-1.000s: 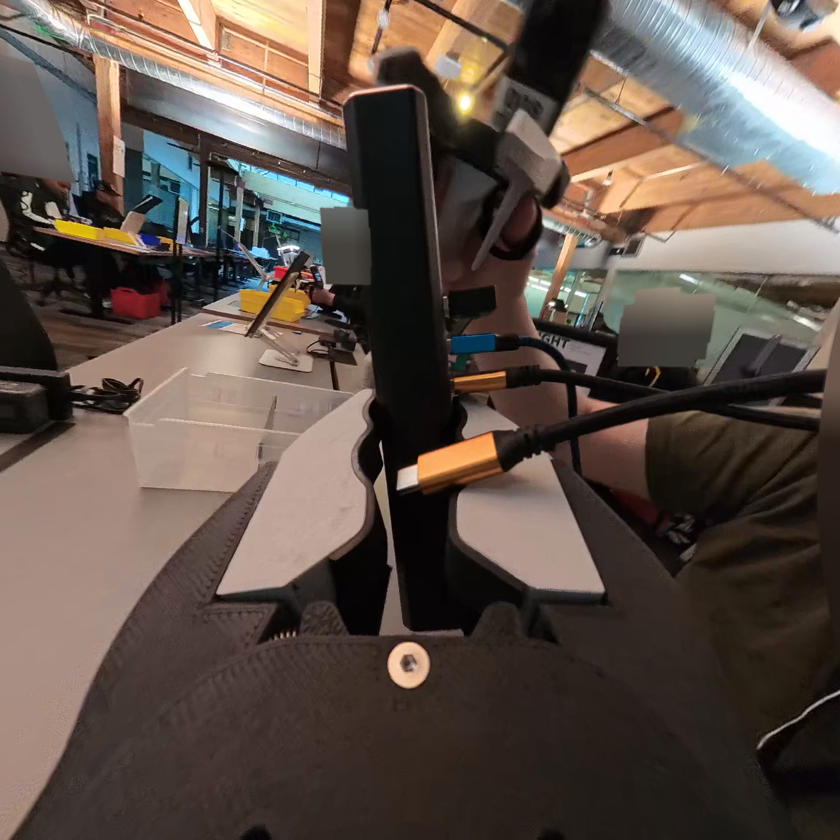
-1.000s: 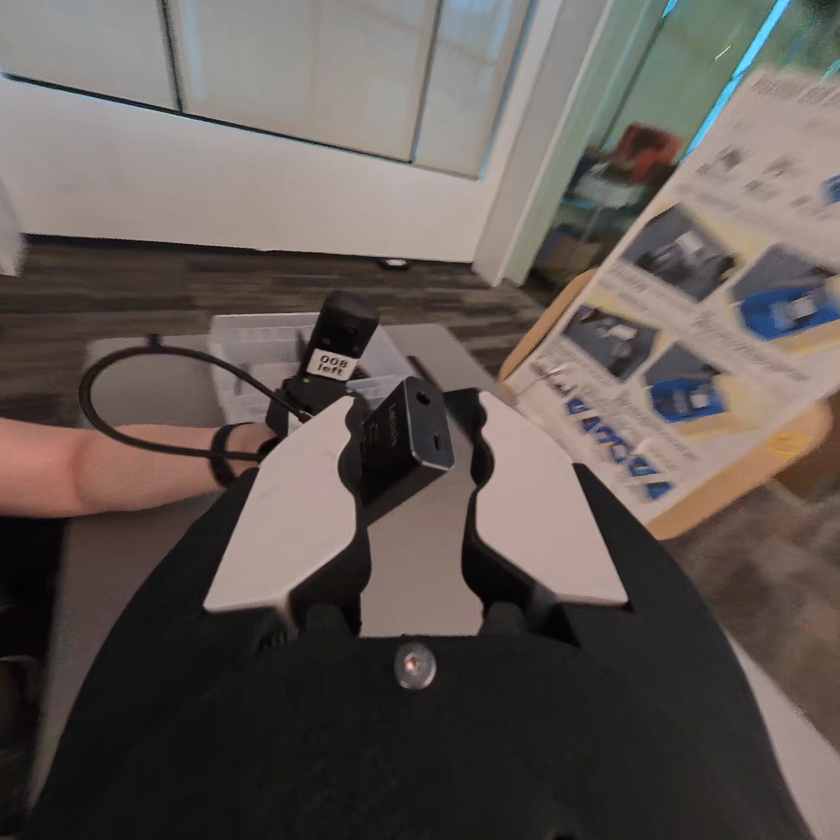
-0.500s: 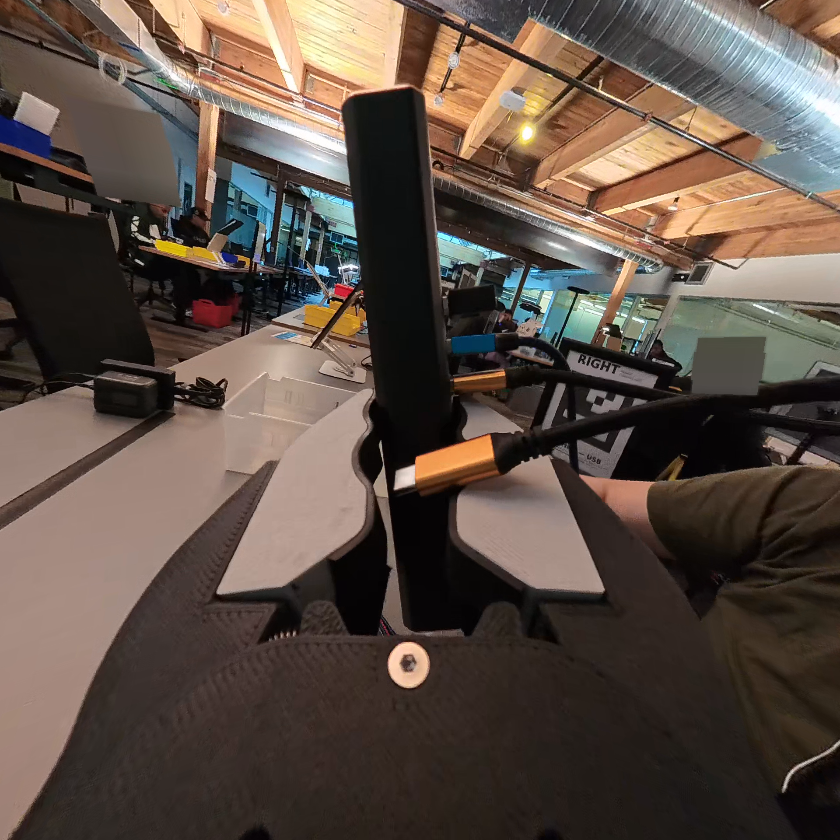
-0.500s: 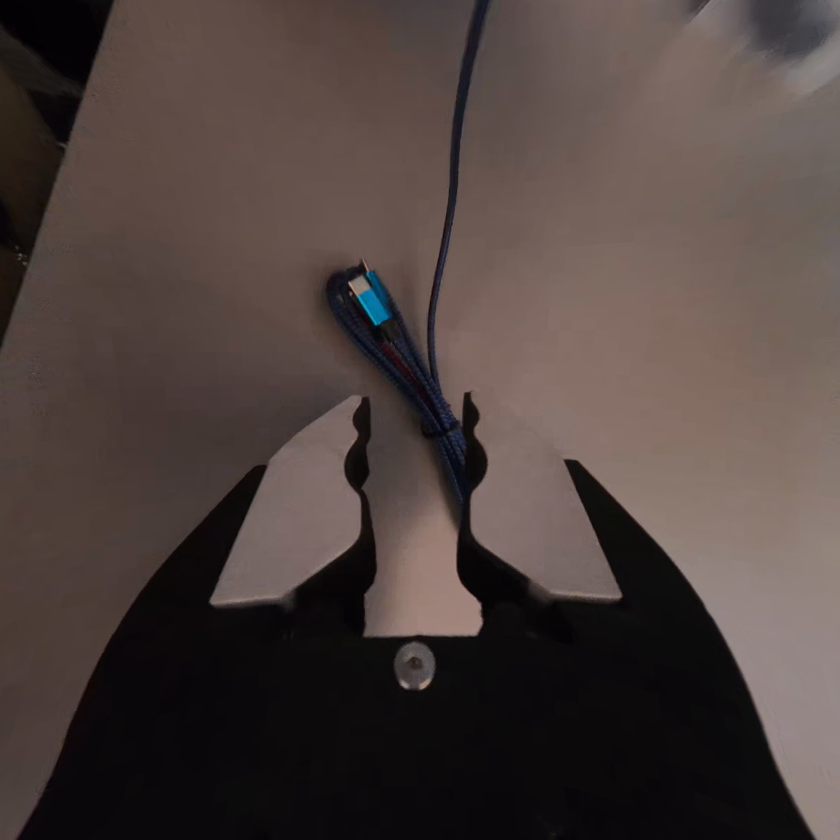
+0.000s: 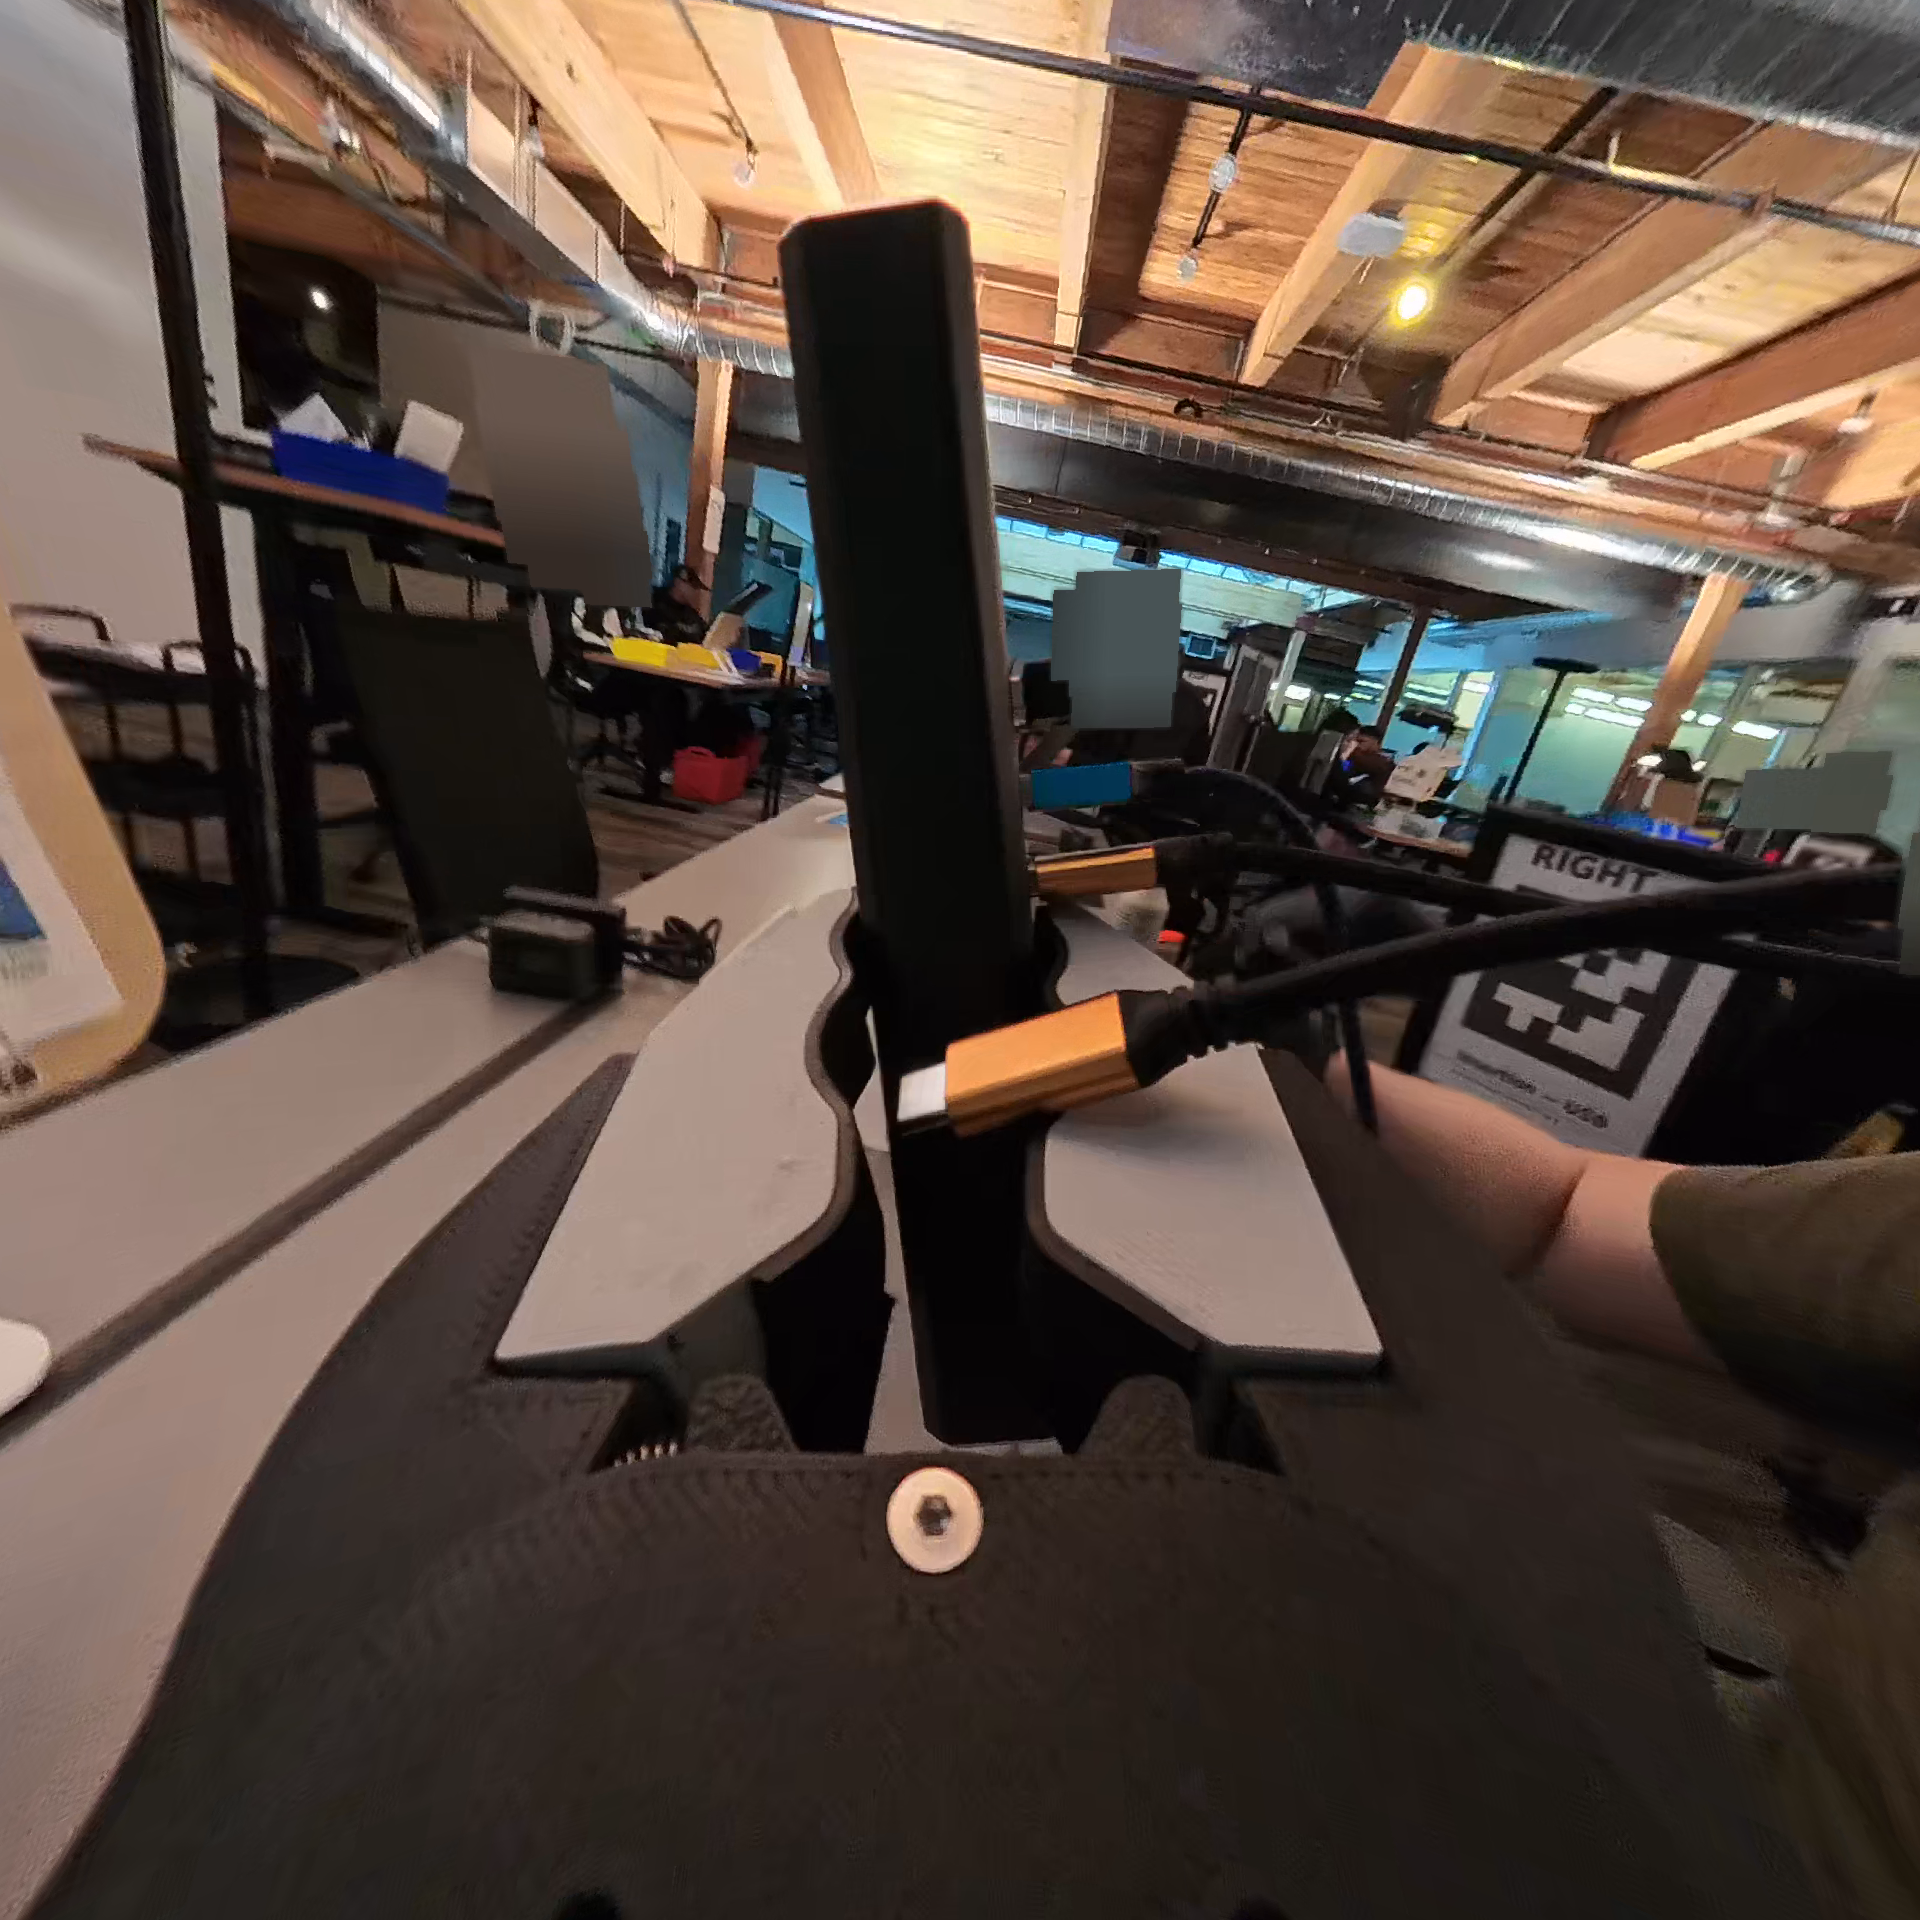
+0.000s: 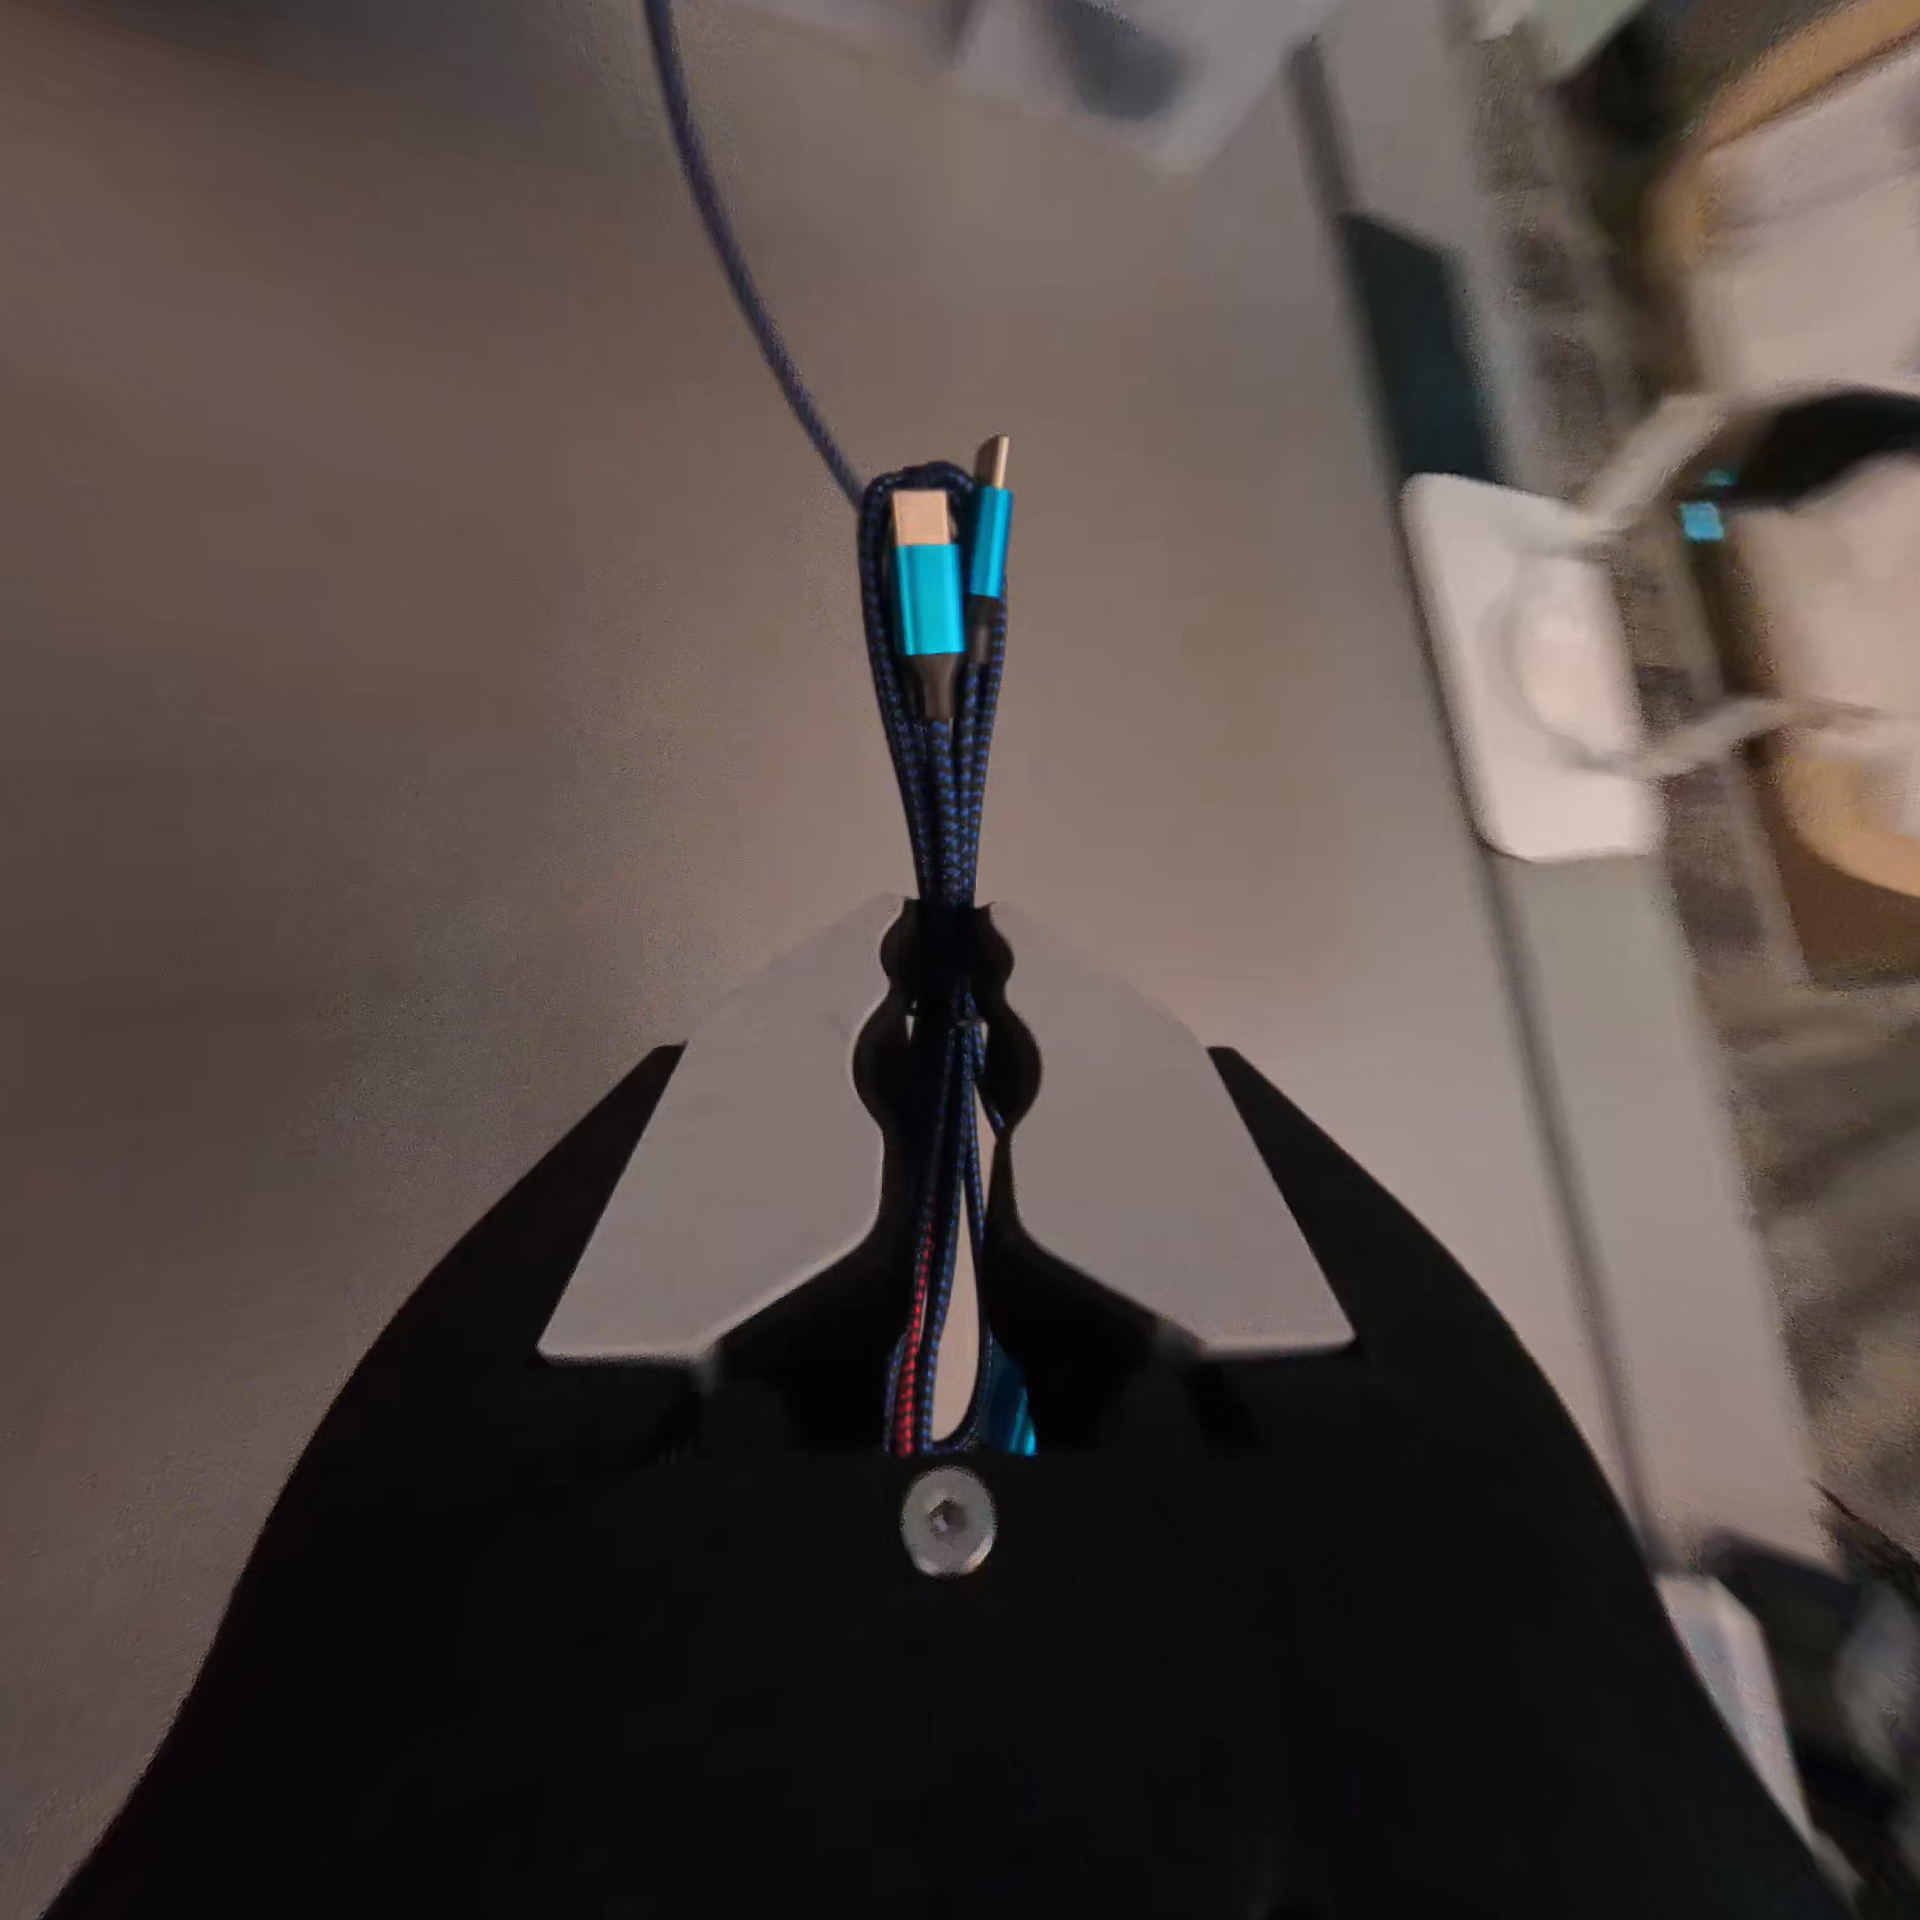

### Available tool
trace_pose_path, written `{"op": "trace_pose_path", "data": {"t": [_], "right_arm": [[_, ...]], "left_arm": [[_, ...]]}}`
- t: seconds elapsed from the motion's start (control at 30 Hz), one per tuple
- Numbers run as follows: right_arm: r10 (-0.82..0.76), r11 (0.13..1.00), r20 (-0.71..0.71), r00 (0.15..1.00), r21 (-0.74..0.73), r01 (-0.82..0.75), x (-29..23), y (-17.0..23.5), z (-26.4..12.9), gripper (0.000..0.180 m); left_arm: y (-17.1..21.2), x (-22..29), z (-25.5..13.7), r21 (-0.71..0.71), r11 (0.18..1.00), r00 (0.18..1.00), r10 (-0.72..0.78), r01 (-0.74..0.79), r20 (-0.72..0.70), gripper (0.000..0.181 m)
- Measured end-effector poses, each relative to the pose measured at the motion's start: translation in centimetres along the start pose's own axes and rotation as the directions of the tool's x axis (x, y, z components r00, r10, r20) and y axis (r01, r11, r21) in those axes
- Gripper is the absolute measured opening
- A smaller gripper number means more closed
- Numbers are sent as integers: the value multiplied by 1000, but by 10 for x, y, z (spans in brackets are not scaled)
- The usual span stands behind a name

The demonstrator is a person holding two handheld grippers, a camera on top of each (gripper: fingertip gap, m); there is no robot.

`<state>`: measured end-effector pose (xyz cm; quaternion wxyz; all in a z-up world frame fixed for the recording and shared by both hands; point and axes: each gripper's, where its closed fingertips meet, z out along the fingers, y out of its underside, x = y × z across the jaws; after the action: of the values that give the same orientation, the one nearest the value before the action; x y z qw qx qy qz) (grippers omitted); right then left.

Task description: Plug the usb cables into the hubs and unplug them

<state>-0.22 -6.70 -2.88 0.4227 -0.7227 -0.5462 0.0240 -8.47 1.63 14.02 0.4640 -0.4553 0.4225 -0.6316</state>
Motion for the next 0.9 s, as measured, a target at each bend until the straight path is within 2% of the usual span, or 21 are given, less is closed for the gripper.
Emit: {"op": "trace_pose_path", "data": {"t": [0.07,0.13,0.27,0.43,0.53,0.6,0.63,0.7,0.77,0.8,0.83,0.87,0.9], "right_arm": [[-6,1000,-141,990,-10,5,50,13,-50,9],[2,997,-217,976,-78,-19,97,48,-91,9],[66,988,-226,972,-124,-96,160,137,-133,10],[240,961,-177,955,-97,-259,187,231,-123,10],[230,930,-273,934,-220,-294,199,284,-112,18],[287,905,-233,929,-253,-343,186,301,-114,21],[332,904,-201,921,-210,-372,180,299,-118,22],[378,920,-215,900,-24,-392,185,280,-144,28],[445,880,-243,862,296,-371,203,238,-193,26],[487,808,-253,836,494,-320,215,211,-228,26],[555,699,-275,785,666,-261,230,190,-265,29],[631,579,-247,735,781,-235,241,177,-294,32],[666,494,-149,731,823,-282,244,166,-305,34]], "left_arm": [[-16,7,23,2,998,998,56,-56,6,27],[-33,4,63,-13,998,998,66,-66,12,27],[-51,-18,170,-15,999,1000,28,-28,-3,27],[-29,-45,295,-17,997,995,-74,73,-64,26],[5,-55,347,-73,994,992,-82,76,-91,27],[26,-60,369,-98,989,984,-125,113,-129,27],[36,-63,377,-107,987,981,-135,121,-142,26],[56,-67,388,-122,984,971,-151,130,-183,27],[70,-70,394,-120,981,957,-177,152,-231,26],[77,-71,395,-114,981,951,-181,157,-249,27],[82,-71,396,-114,980,942,-189,163,-277,26],[87,-69,397,-117,978,929,-201,173,-312,26],[90,-66,397,-113,977,917,-209,181,-339,26]]}}
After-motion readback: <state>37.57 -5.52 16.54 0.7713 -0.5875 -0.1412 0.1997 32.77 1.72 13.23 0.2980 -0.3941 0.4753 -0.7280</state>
